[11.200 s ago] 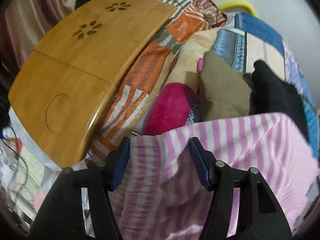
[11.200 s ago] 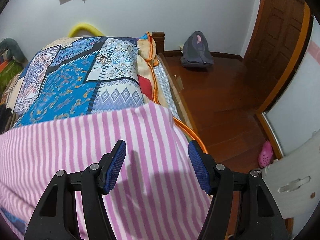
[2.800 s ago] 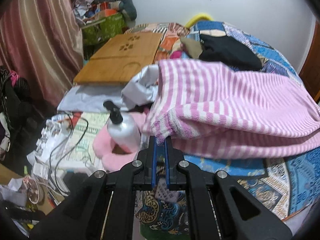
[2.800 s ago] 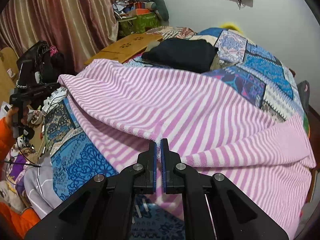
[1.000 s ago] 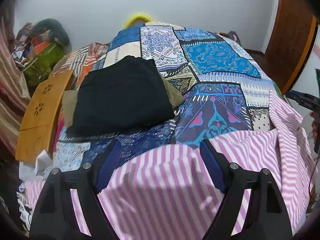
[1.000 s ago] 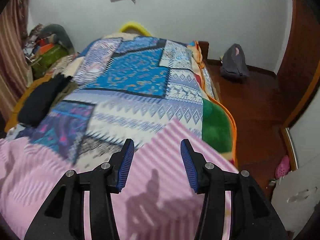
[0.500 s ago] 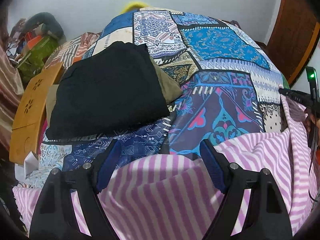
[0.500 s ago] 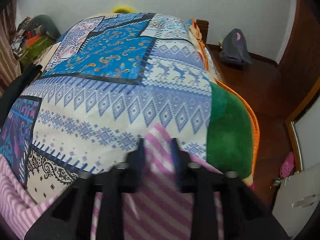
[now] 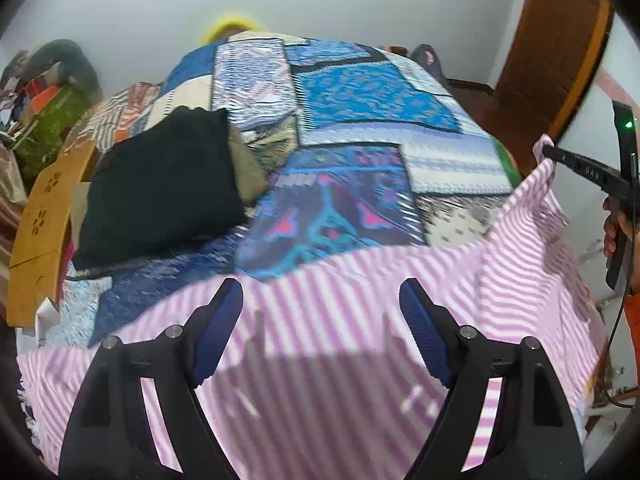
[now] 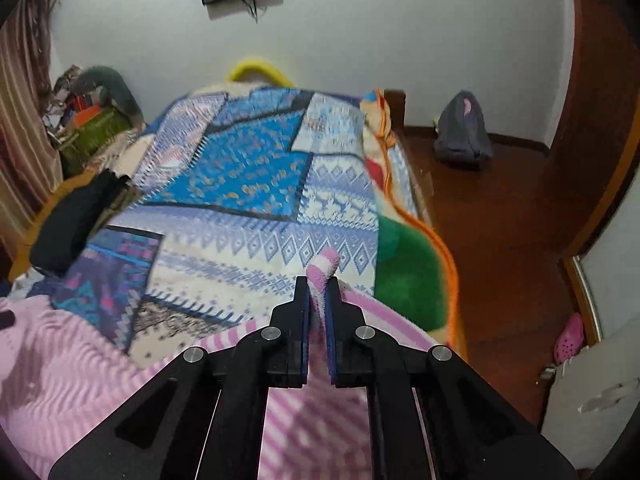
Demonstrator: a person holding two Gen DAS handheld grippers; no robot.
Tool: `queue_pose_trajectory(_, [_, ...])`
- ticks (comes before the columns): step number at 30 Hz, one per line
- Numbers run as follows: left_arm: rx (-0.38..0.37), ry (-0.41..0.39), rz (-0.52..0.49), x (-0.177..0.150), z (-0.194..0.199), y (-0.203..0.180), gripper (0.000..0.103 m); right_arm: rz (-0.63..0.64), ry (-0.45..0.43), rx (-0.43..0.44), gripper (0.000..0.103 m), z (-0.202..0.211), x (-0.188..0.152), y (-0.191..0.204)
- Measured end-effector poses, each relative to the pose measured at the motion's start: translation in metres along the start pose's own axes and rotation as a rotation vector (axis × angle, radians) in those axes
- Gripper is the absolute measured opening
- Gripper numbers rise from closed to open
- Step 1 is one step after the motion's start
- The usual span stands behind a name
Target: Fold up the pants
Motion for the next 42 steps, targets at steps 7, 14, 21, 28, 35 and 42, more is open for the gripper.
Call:
queue_pose_trajectory(7, [-0.084, 0.035, 0.0, -0.024, 0.021, -0.048, 0.081, -0.001, -0.044, 0.0, 0.006, 0.068, -0.004, -0.002])
queue_pose_trajectory(14, [-0.155, 0.079, -0.016, -0.046, 0.021, -0.089, 0.079, -0.006, -0.055, 0.003, 0.006, 0.103, -0.024, 0.004])
queue_pose_trajectory(21, [-0.144, 0.142, -0.062, -0.066, -0.001, -0.108, 0.063, -0.07, -0.086, -0.001, 0.006, 0.116, -0.032, -0.006])
queue_pose_trajectory(28, [-0.157, 0.14, -0.081, -0.069, -0.004, -0.119, 0.038, -0.117, -0.125, -0.015, 0.006, 0.134, -0.03, -0.026])
queue_pose_trajectory(35, [-0.189, 0.098, -0.075, -0.063, 0.012, -0.124, 0.003, -0.127, -0.134, -0.023, 0.006, 0.143, -0.038, -0.035])
queue_pose_trajectory(42, [-0.236, 0.018, -0.156, -0.061, 0.057, -0.147, 0.002, -0.16, -0.14, -0.044, 0.006, 0.166, -0.052, -0.054])
Point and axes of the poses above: each gripper's, at about its wrist camera, not at the fingertips, and z roughly against the way its jaws point, y to its left, x to its top, the point moved 8 cm from there along -z, roughly the way its jaws point, and after that the axes turned 7 degrees about -y, right-handed, at the moved point
